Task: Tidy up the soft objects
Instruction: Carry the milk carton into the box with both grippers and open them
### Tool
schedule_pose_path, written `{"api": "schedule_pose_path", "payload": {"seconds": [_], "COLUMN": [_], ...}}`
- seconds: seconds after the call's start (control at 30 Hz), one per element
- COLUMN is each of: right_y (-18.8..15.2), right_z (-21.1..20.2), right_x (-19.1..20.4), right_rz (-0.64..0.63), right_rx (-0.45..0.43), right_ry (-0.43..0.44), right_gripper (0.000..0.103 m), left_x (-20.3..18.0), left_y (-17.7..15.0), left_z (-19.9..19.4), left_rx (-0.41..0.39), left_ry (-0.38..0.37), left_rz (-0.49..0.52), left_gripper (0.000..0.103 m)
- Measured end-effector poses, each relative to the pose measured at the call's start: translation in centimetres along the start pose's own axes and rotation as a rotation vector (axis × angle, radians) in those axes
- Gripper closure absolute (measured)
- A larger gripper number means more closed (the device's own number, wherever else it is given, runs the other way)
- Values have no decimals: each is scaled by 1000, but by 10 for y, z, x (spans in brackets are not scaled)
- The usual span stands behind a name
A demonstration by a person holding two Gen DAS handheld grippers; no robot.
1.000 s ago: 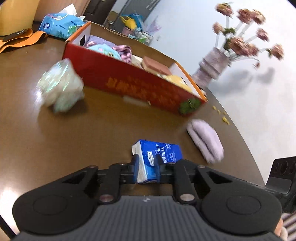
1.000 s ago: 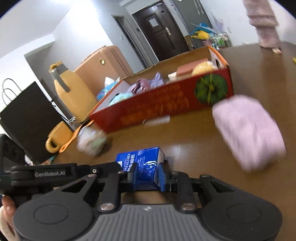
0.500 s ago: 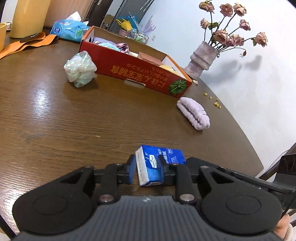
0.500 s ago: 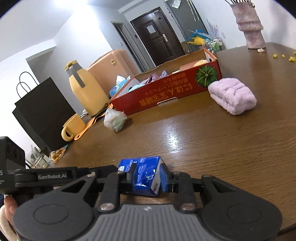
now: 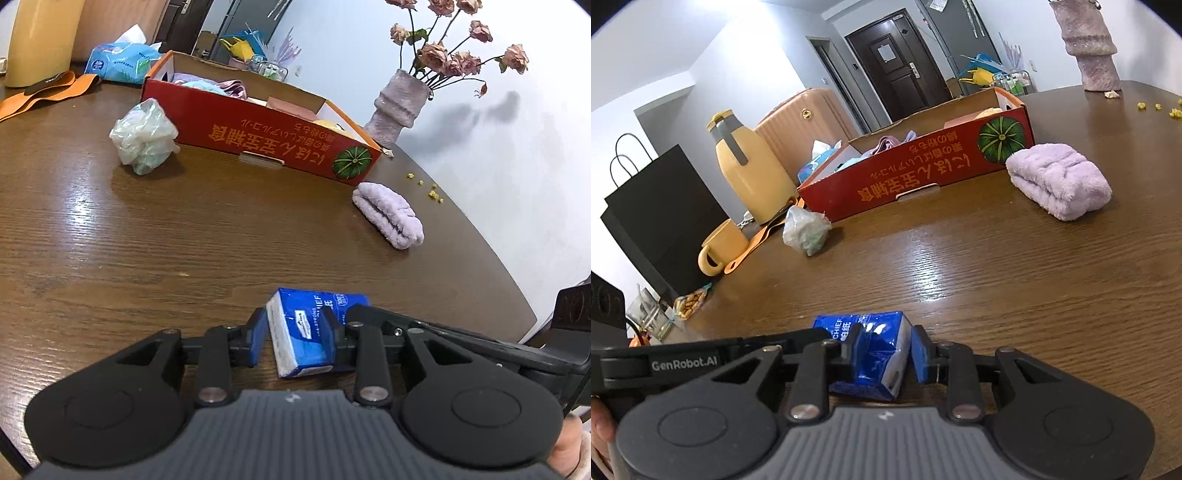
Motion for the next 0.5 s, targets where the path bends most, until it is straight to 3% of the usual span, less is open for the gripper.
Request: {"api": "schedule_pose_path", "payload": {"seconds": [0.2, 0.27, 0.37, 0.5], "right_y": [-1, -1, 3, 35], "right_z": [1, 2, 3, 4], "right_x": [-4, -4, -4, 1], "right_rz": [31, 42, 32, -8], "right_rx": [5, 4, 4, -42], "right_ry": [23, 29, 29, 34], "right_gripper": [78, 79, 79, 80], "left_x": [4, 4, 3, -6], "left_y": [-1, -1, 3, 28], "left_z": [1, 0, 2, 4], "left_rx": [4, 4, 1, -50], "left_ry": [-25, -41, -37, -55], "left_rz": [-24, -33, -29, 4], "left_gripper": [71, 77, 77, 78]}}
Point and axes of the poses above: each gripper's, at about its wrist camera, not at the fingertips, and z roughly the way its jaws point, x to its left, y to its top, the point moved 6 cm from there along z, roughly the way its jaws point, and after that the axes turned 8 degrees about -x, right-handed, at the moved point
